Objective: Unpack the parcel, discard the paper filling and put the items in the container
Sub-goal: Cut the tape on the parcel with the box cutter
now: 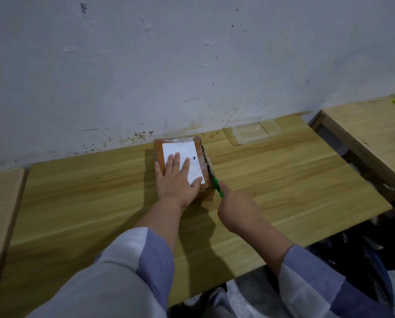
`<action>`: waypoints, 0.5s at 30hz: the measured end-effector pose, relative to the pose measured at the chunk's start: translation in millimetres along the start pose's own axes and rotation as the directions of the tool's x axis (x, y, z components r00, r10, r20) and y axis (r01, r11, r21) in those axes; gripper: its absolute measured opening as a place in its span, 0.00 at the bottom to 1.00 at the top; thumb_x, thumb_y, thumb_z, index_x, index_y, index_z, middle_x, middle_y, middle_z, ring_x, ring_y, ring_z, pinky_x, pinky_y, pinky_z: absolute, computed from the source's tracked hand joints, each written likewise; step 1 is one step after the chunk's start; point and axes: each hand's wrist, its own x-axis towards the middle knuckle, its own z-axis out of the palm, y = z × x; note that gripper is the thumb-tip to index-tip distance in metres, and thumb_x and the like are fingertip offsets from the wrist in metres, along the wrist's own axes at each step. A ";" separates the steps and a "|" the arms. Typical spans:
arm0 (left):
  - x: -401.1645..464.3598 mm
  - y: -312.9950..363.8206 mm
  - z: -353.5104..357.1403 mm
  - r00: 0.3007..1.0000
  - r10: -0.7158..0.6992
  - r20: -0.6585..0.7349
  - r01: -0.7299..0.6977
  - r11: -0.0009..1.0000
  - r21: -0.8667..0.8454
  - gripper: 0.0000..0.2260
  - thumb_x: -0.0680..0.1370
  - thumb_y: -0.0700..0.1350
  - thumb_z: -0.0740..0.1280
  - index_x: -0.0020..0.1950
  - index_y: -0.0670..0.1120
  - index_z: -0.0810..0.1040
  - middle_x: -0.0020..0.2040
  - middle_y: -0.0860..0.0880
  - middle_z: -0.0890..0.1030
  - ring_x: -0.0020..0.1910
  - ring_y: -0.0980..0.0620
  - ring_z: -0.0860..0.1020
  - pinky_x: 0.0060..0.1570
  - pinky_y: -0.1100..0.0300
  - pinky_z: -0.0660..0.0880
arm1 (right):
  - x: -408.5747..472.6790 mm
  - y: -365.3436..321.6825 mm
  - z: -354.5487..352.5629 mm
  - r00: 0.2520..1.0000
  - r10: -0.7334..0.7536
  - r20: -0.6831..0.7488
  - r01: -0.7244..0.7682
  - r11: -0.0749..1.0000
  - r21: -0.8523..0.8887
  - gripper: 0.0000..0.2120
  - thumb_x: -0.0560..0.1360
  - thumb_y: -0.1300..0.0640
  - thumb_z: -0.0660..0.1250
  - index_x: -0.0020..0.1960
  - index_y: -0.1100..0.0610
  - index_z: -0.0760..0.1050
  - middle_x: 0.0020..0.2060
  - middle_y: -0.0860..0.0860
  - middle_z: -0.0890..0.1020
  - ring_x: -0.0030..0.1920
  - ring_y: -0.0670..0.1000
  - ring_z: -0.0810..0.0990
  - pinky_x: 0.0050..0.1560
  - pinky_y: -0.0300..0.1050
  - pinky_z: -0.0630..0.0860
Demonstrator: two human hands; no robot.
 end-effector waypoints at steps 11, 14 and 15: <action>-3.2 3.8 -4.3 0.999 -0.009 0.047 0.016 0.990 -0.139 0.34 0.76 0.69 0.42 0.78 0.54 0.47 0.79 0.50 0.42 0.77 0.49 0.38 0.73 0.40 0.36 | -13.2 33.8 4.8 0.995 0.012 -0.097 0.009 0.976 0.216 0.26 0.77 0.56 0.55 0.73 0.41 0.58 0.47 0.56 0.82 0.39 0.55 0.78 0.35 0.45 0.71; -11.0 -12.1 -12.4 0.987 0.146 0.072 -0.141 0.987 -0.078 0.39 0.72 0.74 0.42 0.78 0.54 0.47 0.79 0.52 0.43 0.77 0.52 0.41 0.74 0.43 0.38 | -2.8 43.1 -1.4 0.994 0.033 -0.104 -0.011 0.978 0.209 0.25 0.77 0.55 0.56 0.72 0.40 0.60 0.51 0.56 0.82 0.45 0.57 0.80 0.38 0.46 0.74; -13.8 -19.2 -14.2 0.976 0.204 0.078 -0.200 0.978 -0.053 0.41 0.71 0.75 0.43 0.78 0.54 0.46 0.79 0.52 0.43 0.77 0.53 0.41 0.75 0.45 0.40 | 2.0 45.8 -4.2 0.994 0.040 -0.099 -0.020 0.979 0.204 0.25 0.77 0.55 0.56 0.72 0.40 0.60 0.52 0.56 0.82 0.46 0.58 0.80 0.39 0.46 0.74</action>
